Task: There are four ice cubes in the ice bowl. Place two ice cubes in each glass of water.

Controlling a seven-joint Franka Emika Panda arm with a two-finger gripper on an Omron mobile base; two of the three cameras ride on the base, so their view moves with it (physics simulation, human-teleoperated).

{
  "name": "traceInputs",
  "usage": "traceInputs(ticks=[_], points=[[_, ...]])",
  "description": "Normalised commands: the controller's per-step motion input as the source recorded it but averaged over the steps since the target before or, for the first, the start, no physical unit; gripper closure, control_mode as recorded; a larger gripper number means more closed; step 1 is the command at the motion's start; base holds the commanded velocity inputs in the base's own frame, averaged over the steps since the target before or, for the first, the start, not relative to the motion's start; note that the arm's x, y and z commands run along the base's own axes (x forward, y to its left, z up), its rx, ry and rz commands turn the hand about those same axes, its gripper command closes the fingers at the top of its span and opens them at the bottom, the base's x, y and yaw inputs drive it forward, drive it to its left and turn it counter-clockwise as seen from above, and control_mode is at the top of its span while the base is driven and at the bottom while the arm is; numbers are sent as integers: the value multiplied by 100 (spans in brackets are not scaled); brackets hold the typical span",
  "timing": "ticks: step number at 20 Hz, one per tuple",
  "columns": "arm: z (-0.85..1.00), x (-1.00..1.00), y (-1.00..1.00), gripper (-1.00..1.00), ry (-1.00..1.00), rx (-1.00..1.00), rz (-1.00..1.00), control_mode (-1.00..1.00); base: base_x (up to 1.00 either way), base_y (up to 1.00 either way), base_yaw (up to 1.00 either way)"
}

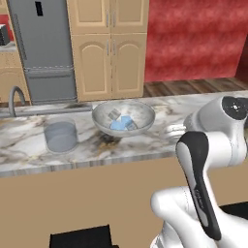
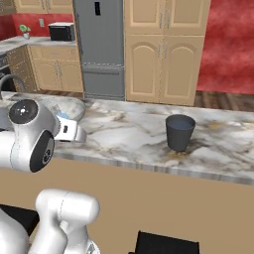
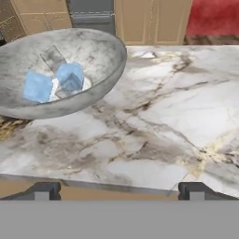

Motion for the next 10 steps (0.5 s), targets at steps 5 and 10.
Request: traceInputs(ticks=[5,10], points=[[44,22,21,-100,-3,2,6,-100,0,0,0],[64,14,37,-100,0,0,7,-100,0,0,0]])
